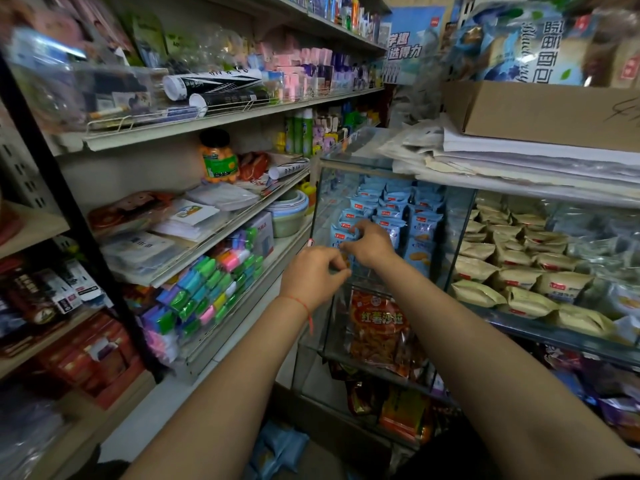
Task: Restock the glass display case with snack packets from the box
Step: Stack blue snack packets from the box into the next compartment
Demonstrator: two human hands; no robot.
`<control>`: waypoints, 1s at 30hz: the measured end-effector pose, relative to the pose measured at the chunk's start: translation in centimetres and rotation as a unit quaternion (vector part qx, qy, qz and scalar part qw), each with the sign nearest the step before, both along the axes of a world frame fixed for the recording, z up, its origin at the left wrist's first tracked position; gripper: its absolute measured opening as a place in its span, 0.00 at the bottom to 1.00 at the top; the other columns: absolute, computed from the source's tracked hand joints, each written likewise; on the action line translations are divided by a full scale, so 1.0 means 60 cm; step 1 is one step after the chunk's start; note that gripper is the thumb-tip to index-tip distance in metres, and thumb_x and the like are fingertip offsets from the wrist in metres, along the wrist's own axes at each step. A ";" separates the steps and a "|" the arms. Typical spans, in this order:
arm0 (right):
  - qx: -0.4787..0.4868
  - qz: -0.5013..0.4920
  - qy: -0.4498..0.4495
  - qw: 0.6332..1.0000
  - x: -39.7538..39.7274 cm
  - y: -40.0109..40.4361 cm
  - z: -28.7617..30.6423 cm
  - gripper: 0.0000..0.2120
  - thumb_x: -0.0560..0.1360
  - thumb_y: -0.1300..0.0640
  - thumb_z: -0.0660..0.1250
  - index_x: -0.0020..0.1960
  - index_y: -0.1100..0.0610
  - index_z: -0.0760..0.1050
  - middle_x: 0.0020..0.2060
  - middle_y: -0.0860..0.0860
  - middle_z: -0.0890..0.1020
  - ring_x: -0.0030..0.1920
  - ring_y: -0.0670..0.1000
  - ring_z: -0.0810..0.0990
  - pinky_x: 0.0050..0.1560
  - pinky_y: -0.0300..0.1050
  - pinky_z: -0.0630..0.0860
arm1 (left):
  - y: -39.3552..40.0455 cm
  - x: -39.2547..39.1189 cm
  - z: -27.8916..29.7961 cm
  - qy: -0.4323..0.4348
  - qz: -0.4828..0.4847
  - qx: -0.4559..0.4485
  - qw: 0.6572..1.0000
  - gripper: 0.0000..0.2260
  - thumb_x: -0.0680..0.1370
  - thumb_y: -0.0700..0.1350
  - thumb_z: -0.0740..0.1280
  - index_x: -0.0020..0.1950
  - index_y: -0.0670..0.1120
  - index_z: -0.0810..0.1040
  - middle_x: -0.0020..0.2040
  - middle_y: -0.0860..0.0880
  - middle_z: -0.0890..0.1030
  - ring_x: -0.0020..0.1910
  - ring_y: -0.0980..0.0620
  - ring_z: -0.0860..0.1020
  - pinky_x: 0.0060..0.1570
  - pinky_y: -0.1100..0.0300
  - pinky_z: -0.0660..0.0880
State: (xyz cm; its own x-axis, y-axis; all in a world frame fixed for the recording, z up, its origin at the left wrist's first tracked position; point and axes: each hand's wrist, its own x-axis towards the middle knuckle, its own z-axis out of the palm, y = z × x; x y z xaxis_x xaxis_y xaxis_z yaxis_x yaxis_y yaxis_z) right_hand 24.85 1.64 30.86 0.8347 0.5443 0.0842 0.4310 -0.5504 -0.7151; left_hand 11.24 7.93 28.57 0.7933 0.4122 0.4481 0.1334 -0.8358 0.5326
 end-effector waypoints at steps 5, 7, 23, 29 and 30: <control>0.018 -0.013 0.006 1.000 0.008 0.002 -0.004 0.19 0.71 0.54 0.74 0.60 0.56 0.74 0.56 0.55 0.80 0.54 0.55 0.79 0.56 0.50 0.78 | 0.000 0.002 -0.001 0.002 0.010 -0.005 1.000 0.05 0.72 0.48 0.74 0.37 0.52 0.80 0.41 0.55 0.82 0.44 0.54 0.78 0.47 0.54 0.77; 0.019 -0.013 -0.001 1.000 0.009 0.002 -0.002 0.19 0.72 0.54 0.74 0.61 0.55 0.74 0.57 0.54 0.80 0.54 0.55 0.79 0.56 0.50 0.78 | -0.001 0.002 0.000 0.008 0.012 -0.008 1.000 0.06 0.72 0.49 0.74 0.37 0.53 0.79 0.41 0.55 0.81 0.45 0.54 0.78 0.47 0.54 0.77; 0.106 -0.063 -0.130 0.984 -0.030 -0.026 0.005 0.12 0.73 0.55 0.67 0.54 0.58 0.71 0.57 0.56 0.70 0.52 0.57 0.75 0.52 0.50 0.75 | 0.003 -0.012 0.019 0.042 -0.013 0.031 0.999 0.03 0.75 0.44 0.69 0.44 0.47 0.83 0.47 0.49 0.82 0.50 0.50 0.78 0.50 0.57 0.75; 0.136 0.100 -0.390 0.905 -0.152 -0.042 -0.032 0.07 0.71 0.56 0.62 0.45 0.59 0.69 0.43 0.54 0.71 0.44 0.53 0.71 0.36 0.44 0.66 | 0.038 -0.072 -0.065 0.002 0.144 -0.050 0.988 0.06 0.76 0.47 0.65 0.43 0.47 0.79 0.40 0.46 0.80 0.40 0.46 0.77 0.38 0.56 0.73; 0.121 0.126 -0.387 0.905 -0.164 -0.036 -0.056 0.07 0.72 0.56 0.63 0.45 0.59 0.70 0.43 0.54 0.71 0.44 0.53 0.72 0.35 0.44 0.67 | 0.044 -0.080 -0.095 0.053 0.154 -0.063 0.985 0.07 0.76 0.48 0.64 0.42 0.47 0.79 0.41 0.45 0.81 0.41 0.45 0.78 0.37 0.57 0.72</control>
State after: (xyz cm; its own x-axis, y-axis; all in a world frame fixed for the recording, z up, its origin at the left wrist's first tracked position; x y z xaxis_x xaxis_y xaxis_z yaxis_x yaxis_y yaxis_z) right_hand 14.99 -0.55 27.52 0.3264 0.5957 0.7339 0.9447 -0.2328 -0.2311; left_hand 6.43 10.57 22.88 0.6606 0.6885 0.2993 0.4310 -0.6743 0.5997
